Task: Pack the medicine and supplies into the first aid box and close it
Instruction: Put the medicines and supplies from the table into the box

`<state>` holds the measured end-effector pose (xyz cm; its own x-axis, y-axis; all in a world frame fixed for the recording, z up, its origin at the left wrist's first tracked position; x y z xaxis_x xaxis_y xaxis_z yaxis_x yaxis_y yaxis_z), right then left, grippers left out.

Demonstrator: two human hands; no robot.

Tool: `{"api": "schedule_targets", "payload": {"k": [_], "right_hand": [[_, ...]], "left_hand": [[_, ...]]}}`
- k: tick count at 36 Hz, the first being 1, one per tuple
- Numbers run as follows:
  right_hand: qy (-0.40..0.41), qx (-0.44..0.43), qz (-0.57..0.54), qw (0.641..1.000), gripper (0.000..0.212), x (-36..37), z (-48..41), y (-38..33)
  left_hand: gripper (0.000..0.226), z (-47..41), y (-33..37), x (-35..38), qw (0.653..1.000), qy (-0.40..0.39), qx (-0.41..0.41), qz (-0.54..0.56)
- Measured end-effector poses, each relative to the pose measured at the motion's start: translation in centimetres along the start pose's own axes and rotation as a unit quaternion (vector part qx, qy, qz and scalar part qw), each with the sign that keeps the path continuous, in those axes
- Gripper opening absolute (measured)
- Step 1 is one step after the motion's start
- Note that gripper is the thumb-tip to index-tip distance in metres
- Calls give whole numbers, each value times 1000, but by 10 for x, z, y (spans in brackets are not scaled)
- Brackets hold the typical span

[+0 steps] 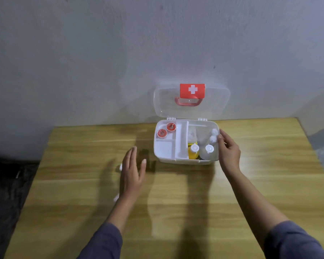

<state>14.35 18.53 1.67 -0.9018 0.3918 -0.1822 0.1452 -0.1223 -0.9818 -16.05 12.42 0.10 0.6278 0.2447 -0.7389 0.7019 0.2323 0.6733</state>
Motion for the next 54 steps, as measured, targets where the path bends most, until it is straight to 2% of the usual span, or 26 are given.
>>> {"api": "schedule_targets", "payload": {"k": [2,7,10,15,21,25,30,35,40,43,48,54], "right_hand": [[5,4,4,1000,32,0,1,1],[15,3,7,1000,32,1,3,0],[19,0,16,1000,33,3,4,1],[29,-3,21,999,34,5,6,1],[47,-8,20,999,33,6,8,0],[50,-3,17,999,33,6,7,1],[46,2,4,999,32,6,6,0],[42,6,-2,999,32,5,6,0],[37,13,3,999,33,4,5,1],[31,16,4,999,32,4,4,0],[22,13,7,1000,32,3,4,-2],[21,15,-2,1000,32,3,5,-2]], "left_hand": [[71,26,-34,1,999,-19,-4,-48],[75,61,-79,8,981,-76,-20,-180],[71,46,-82,8,971,-62,-35,-227],[64,6,-78,17,964,-73,1,-256],[58,-18,-77,23,968,-115,-34,-219],[49,-16,-69,21,972,-89,-48,-210],[50,-7,-36,10,994,-61,-79,-49],[64,-14,31,4,999,-27,-21,37],[59,-22,83,17,996,-59,71,-23],[57,-23,91,28,990,-82,95,-69],[57,-25,89,38,985,-96,108,-89],[48,-19,92,42,989,-110,73,-63]]}}
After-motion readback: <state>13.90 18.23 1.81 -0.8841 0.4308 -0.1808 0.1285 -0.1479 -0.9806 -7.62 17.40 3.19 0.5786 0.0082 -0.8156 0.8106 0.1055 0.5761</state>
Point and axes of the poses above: each hand's wrist, its own z-axis away from the middle knuckle, its own x-axis out of the palm, y = z × x, the point moved 6 cm from there along -z, towards the middle knuckle, and after that the axes turned 12 degrees about -x, right-handed, at the moved point
